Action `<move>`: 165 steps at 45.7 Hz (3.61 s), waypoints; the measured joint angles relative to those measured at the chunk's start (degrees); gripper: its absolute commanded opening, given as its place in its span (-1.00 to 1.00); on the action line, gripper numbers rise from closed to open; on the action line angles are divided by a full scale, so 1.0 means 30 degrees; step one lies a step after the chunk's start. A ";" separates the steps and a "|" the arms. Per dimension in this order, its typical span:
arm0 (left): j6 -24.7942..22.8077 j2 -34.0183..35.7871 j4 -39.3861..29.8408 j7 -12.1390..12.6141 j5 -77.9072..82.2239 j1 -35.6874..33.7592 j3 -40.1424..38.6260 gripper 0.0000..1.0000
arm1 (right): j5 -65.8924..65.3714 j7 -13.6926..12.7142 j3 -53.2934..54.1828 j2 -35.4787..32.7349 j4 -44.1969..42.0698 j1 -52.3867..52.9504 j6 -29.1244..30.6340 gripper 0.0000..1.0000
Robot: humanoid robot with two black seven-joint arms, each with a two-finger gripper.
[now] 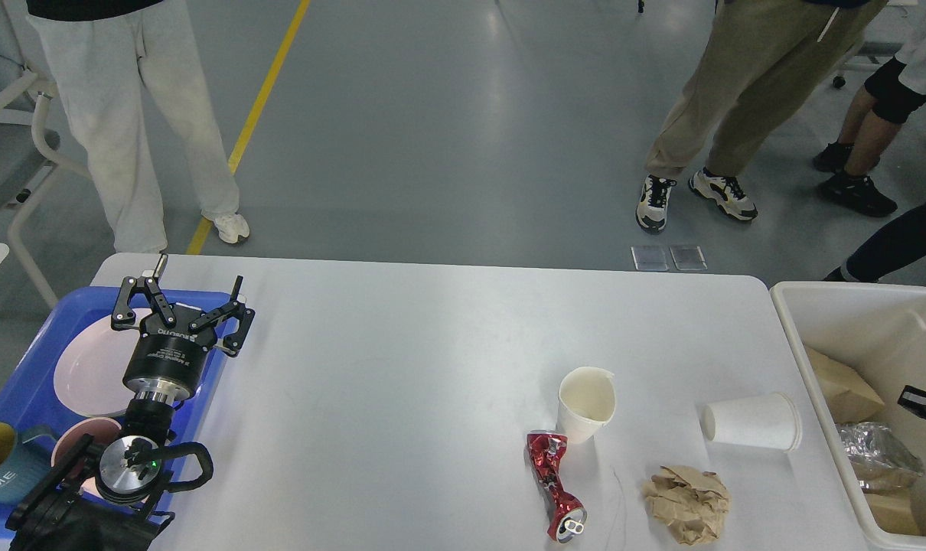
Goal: Tidy desktop
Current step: 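Carry the brown paper scrap into the white bin and release, then raise the right gripper and move it toward the upright white paper cup, then grasp the upright white paper cup with the right gripper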
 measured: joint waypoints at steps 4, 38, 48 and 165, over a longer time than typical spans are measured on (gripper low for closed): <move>0.0017 0.0000 0.0000 -0.0009 -0.0001 0.0000 0.0000 0.93 | 0.0116 0.0028 0.0515 0.1405 -0.1905 -0.1895 -0.0752 -1.00; 0.0026 0.0000 0.0000 -0.0008 -0.0001 0.0000 0.0000 0.93 | 0.0143 -0.0028 0.0761 0.3382 -0.3012 -0.4390 -0.6504 1.00; 0.0026 0.0001 0.0000 -0.0007 0.0000 0.0000 0.0000 0.93 | 0.0128 -0.0120 0.0834 0.3182 -0.2556 -0.4181 -0.6608 1.00; 0.0023 0.0002 0.0000 -0.0004 0.0002 0.0000 -0.0001 0.93 | 0.3164 -0.2900 -0.1520 0.7597 1.6680 1.3937 0.0589 0.88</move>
